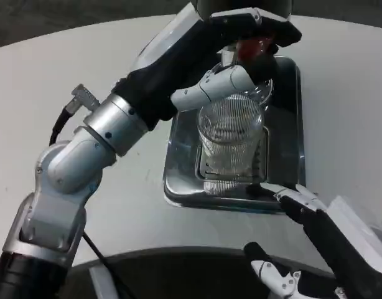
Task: Grasp the cup under the faucet to collect the drink, then remove the cup.
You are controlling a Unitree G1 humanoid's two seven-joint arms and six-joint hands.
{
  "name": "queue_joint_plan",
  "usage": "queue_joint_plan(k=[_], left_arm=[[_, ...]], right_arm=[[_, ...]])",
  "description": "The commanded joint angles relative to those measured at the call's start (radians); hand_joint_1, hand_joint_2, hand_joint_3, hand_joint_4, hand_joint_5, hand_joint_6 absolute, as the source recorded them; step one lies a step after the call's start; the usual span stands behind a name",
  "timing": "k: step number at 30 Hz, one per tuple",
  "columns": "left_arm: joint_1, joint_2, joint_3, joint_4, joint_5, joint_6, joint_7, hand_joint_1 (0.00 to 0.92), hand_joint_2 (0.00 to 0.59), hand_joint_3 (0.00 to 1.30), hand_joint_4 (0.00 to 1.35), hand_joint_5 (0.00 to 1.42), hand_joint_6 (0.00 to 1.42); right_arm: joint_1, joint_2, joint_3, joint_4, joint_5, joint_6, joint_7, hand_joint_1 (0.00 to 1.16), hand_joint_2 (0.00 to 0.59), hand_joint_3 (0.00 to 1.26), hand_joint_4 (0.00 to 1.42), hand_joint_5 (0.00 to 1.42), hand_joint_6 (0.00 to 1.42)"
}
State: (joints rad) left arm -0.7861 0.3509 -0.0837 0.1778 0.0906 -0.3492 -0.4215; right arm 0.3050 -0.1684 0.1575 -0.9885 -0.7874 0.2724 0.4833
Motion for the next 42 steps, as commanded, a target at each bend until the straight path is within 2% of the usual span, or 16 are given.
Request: queue_joint_plan(k=[1,12,15,19,22,26,30,33,36,42], left_arm=[[0.032,0.027,-0.020,0.007,0.030,-0.030,-0.014,0.000,0.051,0.44,0.36,0.41,0.32],[0.038,0.039,-0.023,0.006,0.030,-0.033,-0.001,0.000,0.052,0.44,0.37,0.41,0.31],[0.039,0.040,-0.023,0.006,0.029,-0.033,0.000,0.000,0.052,0.44,0.37,0.41,0.31],[0.043,0.042,-0.024,0.003,0.030,-0.030,0.001,0.000,0.052,0.44,0.37,0.42,0.31],[0.043,0.042,-0.026,0.001,0.031,-0.030,0.003,0.000,0.052,0.44,0.37,0.42,0.31],[0.043,0.041,-0.029,0.000,0.032,-0.030,0.006,0.000,0.052,0.44,0.37,0.42,0.31],[0.043,0.039,-0.030,-0.004,0.033,-0.027,0.007,0.000,0.052,0.44,0.37,0.42,0.31],[0.045,0.038,-0.031,-0.006,0.032,-0.025,0.008,0.000,0.052,0.44,0.37,0.42,0.31],[0.046,0.038,-0.031,-0.009,0.033,-0.023,0.009,0.000,0.053,0.44,0.37,0.42,0.31],[0.047,0.035,-0.036,-0.013,0.035,-0.018,0.012,0.000,0.053,0.44,0.37,0.42,0.31]], right_arm=[[0.006,0.000,-0.001,-0.001,0.004,0.006,-0.001,0.65,0.433,0.21,0.14,0.05,0.00],[0.010,0.009,-0.001,0.006,0.006,0.006,-0.016,0.65,0.433,0.21,0.15,0.06,0.00],[0.007,0.014,-0.007,0.017,0.013,0.006,-0.031,0.69,0.424,0.21,0.15,0.08,0.04],[-0.015,0.023,-0.039,0.043,0.036,0.005,-0.069,0.75,0.376,0.19,0.17,0.13,0.11],[-0.027,0.036,-0.063,0.057,0.056,0.003,-0.107,0.83,0.316,0.19,0.20,0.19,0.17],[-0.047,0.074,-0.101,0.086,0.119,0.028,-0.150,0.89,0.243,0.19,0.20,0.23,0.21],[-0.080,0.116,-0.140,0.126,0.196,0.055,-0.201,0.90,0.210,0.19,0.21,0.23,0.23],[-0.093,0.140,-0.157,0.150,0.248,0.052,-0.244,0.91,0.200,0.19,0.21,0.24,0.26],[-0.102,0.153,-0.163,0.177,0.293,0.022,-0.295,0.93,0.184,0.18,0.21,0.25,0.29],[-0.124,0.173,-0.165,0.292,0.406,-0.102,-0.397,0.96,0.169,0.15,0.19,0.25,0.28]])
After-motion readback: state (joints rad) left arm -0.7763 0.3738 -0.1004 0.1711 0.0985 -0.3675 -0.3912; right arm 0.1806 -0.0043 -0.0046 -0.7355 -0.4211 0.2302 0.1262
